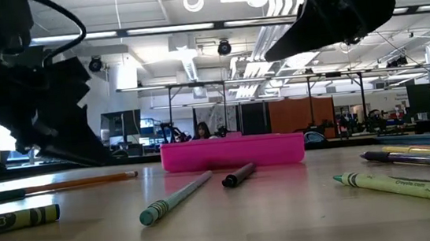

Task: Pick & place school supplies into a supply box
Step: Put the left yellow pencil into the pink supply box

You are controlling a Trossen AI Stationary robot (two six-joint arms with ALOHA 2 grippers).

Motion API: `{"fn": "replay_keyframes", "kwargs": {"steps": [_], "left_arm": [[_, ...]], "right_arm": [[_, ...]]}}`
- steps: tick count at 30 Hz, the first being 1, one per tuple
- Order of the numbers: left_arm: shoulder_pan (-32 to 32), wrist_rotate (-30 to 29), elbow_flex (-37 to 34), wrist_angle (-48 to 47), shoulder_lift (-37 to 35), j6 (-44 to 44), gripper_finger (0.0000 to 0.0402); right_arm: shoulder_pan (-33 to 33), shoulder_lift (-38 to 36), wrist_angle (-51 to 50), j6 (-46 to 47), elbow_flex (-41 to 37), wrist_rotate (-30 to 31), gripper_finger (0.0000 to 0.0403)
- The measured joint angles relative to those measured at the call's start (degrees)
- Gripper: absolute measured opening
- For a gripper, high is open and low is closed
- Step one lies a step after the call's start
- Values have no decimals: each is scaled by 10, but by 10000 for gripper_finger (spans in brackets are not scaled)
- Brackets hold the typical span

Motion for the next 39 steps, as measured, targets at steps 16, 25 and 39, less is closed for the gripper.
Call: {"fn": "replay_keyframes", "kwargs": {"steps": [16, 25, 39], "left_arm": [[-1, -13, 1, 30, 68, -30, 184], [0, -17, 0, 53, 69, -26, 184], [0, -22, 2, 47, 94, -30, 184]], "right_arm": [[-23, 0, 26, -9, 0, -40, 98], [-30, 0, 26, -8, 0, -68, 98], [-30, 0, 27, -8, 0, -68, 98]]}}
